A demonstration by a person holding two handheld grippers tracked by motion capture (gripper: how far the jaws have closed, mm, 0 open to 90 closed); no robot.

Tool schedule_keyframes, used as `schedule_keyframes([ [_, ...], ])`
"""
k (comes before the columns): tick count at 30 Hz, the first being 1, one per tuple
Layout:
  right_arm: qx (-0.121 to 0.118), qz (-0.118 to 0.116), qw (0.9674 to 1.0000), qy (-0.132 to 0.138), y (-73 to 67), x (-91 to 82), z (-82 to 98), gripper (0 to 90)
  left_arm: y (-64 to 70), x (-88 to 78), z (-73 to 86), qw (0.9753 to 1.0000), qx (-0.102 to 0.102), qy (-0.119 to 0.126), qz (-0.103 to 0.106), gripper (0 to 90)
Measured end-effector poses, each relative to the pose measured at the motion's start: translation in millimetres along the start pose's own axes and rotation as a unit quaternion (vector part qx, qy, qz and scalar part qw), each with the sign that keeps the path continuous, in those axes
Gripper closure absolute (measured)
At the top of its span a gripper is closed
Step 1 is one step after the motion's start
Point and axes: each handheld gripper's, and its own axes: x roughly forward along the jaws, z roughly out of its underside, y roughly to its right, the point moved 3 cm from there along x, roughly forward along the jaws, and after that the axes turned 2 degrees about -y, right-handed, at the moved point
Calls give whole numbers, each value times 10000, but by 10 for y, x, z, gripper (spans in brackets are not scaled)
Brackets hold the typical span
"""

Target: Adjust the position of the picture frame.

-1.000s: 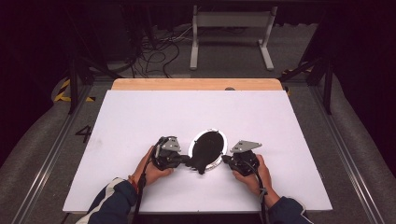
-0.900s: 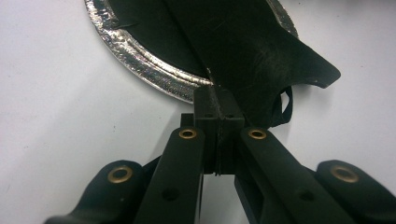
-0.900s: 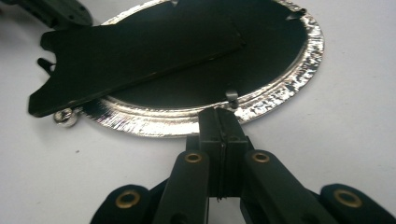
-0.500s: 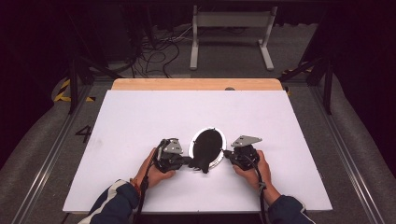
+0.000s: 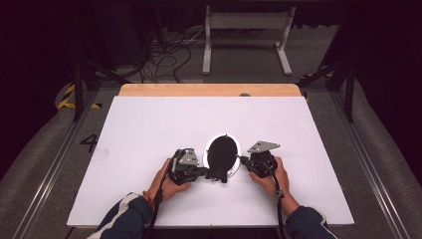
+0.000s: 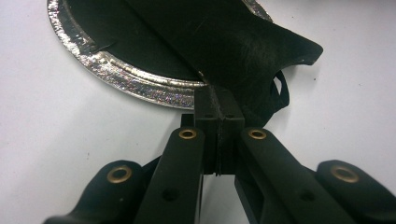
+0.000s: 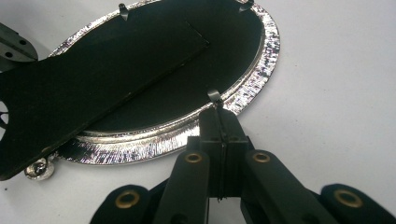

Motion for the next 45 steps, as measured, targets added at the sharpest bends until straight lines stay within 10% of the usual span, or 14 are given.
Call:
schedule_keyframes([
  [33,-52,80,10000,-7,52,-22,13,900,65,69,-86,9999,147,-22,-44,890],
  [45,14,-56,9998,187,105,-197,58,870,-29,-357,-50,9988,174,397,-245,783],
])
